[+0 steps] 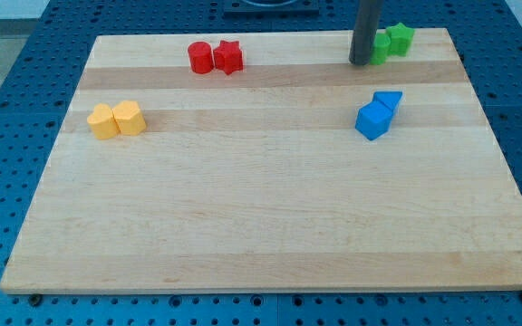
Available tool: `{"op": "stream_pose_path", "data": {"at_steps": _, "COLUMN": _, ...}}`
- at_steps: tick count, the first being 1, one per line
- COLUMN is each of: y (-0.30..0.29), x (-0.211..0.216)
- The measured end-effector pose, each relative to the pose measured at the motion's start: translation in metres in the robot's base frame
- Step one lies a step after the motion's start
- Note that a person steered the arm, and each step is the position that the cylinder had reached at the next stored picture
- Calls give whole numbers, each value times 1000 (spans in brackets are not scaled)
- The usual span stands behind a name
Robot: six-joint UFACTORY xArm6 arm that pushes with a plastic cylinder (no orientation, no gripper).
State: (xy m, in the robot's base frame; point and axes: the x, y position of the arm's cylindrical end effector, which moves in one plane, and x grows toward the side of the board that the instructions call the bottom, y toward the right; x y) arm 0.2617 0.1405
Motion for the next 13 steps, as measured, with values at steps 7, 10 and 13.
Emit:
{"op": "stream_pose_path", "data": {"at_steps": 7, "y": 24, "x": 52}}
{"op": "stream_pose_path", "data": {"at_steps": 10, "y": 33, "x": 109}}
{"op": "stream_pose_path", "data": {"at_steps": 13, "y": 14, "x": 144}}
